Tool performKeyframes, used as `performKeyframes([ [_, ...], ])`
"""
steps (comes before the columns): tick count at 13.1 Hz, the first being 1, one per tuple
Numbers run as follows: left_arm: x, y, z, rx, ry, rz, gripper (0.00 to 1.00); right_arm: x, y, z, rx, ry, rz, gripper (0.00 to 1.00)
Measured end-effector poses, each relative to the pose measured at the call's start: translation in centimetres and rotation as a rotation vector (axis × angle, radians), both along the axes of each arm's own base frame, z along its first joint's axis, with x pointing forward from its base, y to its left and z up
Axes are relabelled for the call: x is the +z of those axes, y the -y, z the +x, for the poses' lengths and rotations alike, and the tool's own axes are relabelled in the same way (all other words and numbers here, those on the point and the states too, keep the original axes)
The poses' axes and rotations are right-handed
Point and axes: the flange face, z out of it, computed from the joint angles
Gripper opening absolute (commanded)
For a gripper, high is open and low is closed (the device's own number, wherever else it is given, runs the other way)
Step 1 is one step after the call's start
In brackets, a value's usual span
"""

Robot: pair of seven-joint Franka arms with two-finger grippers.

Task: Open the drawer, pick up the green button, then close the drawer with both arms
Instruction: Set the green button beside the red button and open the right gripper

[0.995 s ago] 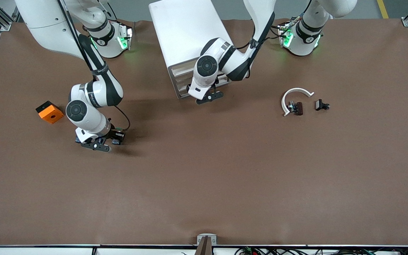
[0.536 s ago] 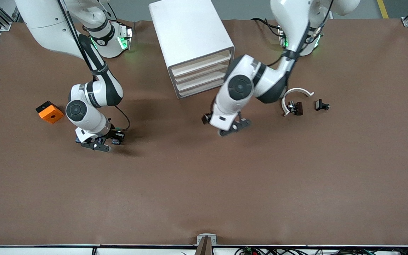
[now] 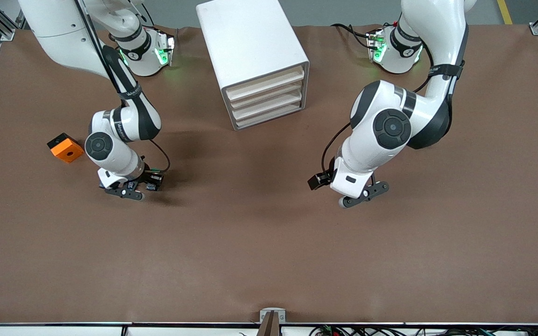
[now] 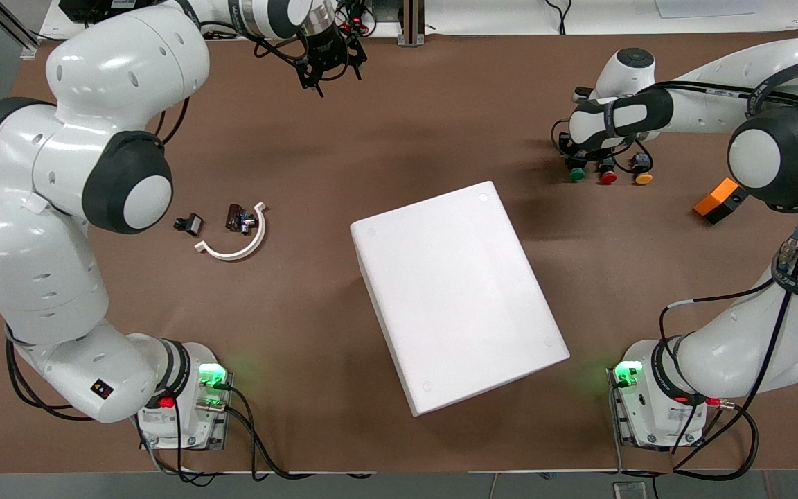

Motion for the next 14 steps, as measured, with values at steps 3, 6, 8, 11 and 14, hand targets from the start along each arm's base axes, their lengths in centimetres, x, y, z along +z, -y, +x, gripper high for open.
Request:
performKeyframes([
  [3, 0.1, 0.5, -0.2, -0.009, 0.000, -0.001, 1.00, 0.2, 0.2, 0.0, -0.005, -0.006, -0.002, 1.00],
  [6, 0.9, 0.4, -0.2, -0.036, 0.016, -0.008, 1.00, 3.1, 0.4, 1.0, -0.010, -0.034, -0.004, 1.00],
  [8, 1.7, -0.7, 0.4, -0.061, 0.036, -0.011, 1.00, 7.6, 0.9, 2.3, -0.020, -0.069, -0.004, 1.00],
  [11, 3.5, -6.3, 2.3, -0.072, 0.032, -0.011, 1.00, 15.4, 1.4, 3.8, 0.018, -0.123, 0.000, 1.00],
  [14, 5.9, -10.8, 3.3, -0.051, 0.030, -0.017, 1.00, 22.8, 3.2, 4.8, 0.042, -0.175, 0.007, 1.00],
])
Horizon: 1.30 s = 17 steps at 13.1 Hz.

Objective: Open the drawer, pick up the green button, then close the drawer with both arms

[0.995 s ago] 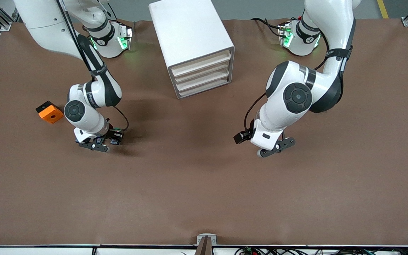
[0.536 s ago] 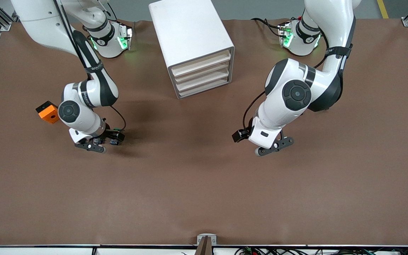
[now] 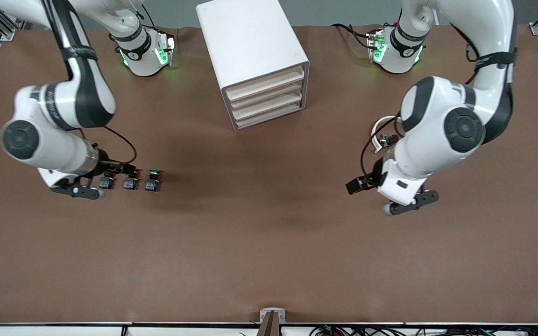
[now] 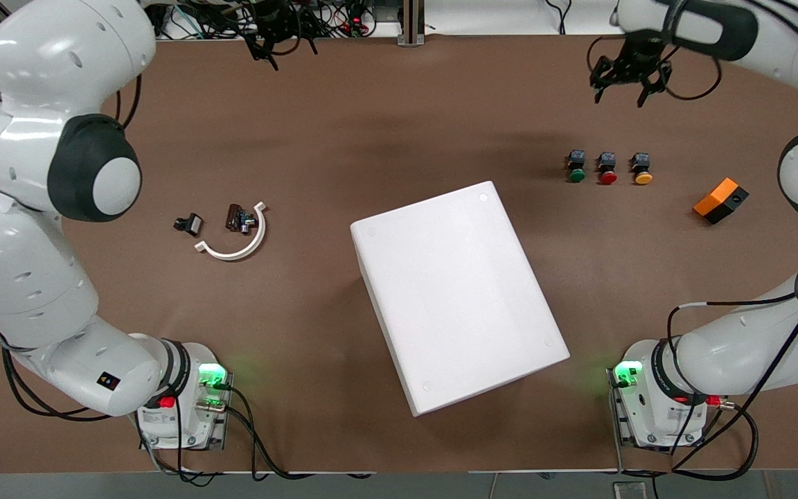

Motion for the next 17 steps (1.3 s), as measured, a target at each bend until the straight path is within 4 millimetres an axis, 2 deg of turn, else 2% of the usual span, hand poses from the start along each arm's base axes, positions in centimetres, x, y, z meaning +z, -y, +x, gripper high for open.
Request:
performKeyframes([
  [3, 3.4, -3.5, 0.5, -0.012, 0.006, 0.086, 1.00, 6.9, 2.0, 0.4, 0.022, -0.018, 0.012, 1.00],
  [5, 6.1, -4.1, 0.4, -0.030, 0.036, 0.141, 1.00, 10.3, 3.7, 0.5, 0.050, 0.001, 0.025, 1.00],
  [7, 9.9, -4.6, -0.1, -0.059, 0.091, 0.138, 1.00, 12.1, 5.8, 0.6, 0.109, 0.016, 0.041, 1.00],
  [8, 12.2, -5.7, -0.8, -0.080, 0.107, 0.135, 1.00, 12.5, 7.2, 0.5, 0.132, 0.013, 0.046, 1.00],
  [11, 16.9, -11.3, -3.0, -0.161, 0.103, 0.130, 1.00, 14.1, 10.0, 0.1, 0.168, 0.003, 0.036, 1.00],
  [13, 18.9, -13.9, -4.6, -0.239, 0.088, 0.132, 1.00, 15.9, 10.6, -0.3, 0.174, -0.005, 0.036, 1.00],
  [15, 20.4, -15.2, -6.3, -0.355, 0.068, 0.139, 1.00, 17.8, 11.0, -0.7, 0.176, -0.014, 0.004, 1.00],
  [17, 20.8, -16.1, -7.2, -0.402, 0.044, 0.135, 1.00, 19.0, 11.2, -1.0, 0.177, -0.019, -0.031, 1.00],
])
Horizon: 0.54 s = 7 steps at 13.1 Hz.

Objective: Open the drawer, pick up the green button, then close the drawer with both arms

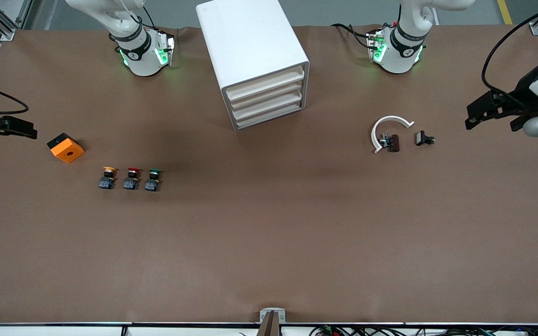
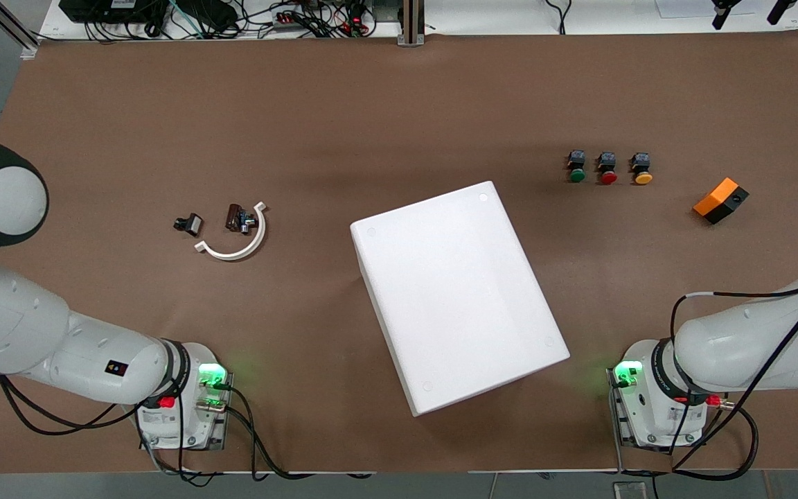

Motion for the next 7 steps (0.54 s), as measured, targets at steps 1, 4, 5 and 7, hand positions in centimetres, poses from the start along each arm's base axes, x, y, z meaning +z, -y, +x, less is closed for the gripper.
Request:
performKeyframes([
  [1, -0.3, -0.5, -0.1, -0.002, -0.015, 0.001, 1.00, 0.3, 0.0, -0.1, -0.001, -0.005, -0.004, 1.00],
  [4, -1.9, -2.5, -0.2, 0.008, -0.051, 0.000, 1.00, 1.8, 0.1, -0.4, -0.004, 0.007, -0.008, 1.00],
  [5, -2.1, -2.1, -0.3, -0.004, -0.055, 0.000, 1.00, 2.6, 0.2, -0.4, -0.005, 0.032, -0.010, 1.00],
  [7, -2.2, -0.5, -0.3, -0.035, -0.051, 0.028, 1.00, 3.6, 1.4, -0.8, -0.025, 0.061, -0.012, 1.00],
])
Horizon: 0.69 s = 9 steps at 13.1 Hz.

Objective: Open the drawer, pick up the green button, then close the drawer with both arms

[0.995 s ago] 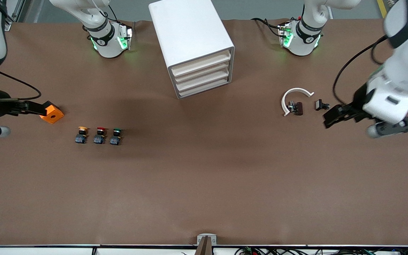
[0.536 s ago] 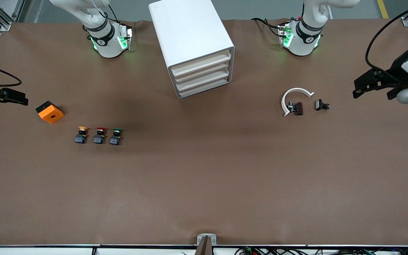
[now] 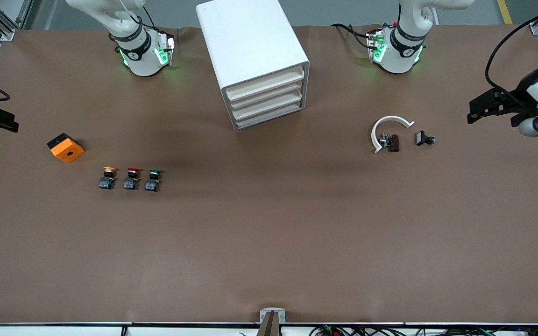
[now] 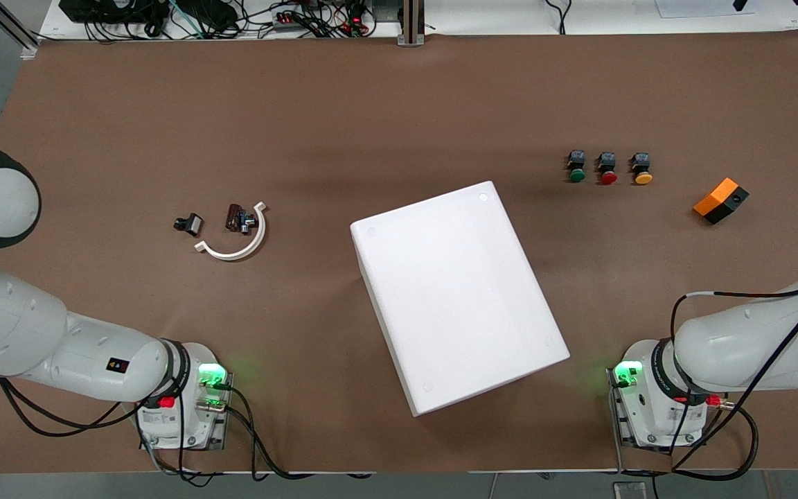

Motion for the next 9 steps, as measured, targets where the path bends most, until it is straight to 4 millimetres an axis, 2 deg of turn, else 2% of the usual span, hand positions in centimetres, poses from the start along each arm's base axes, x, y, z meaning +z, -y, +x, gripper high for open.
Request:
performKeyframes([
  [3, 0.4, 1.5, 0.0, -0.029, 0.020, 0.024, 1.00, 0.2, 1.1, -0.5, -0.022, -0.005, 0.017, 1.00],
  [9, 2.0, -0.2, -0.9, -0.004, 0.022, 0.028, 1.00, 1.5, -0.2, -2.2, 0.004, 0.038, 0.091, 1.00],
])
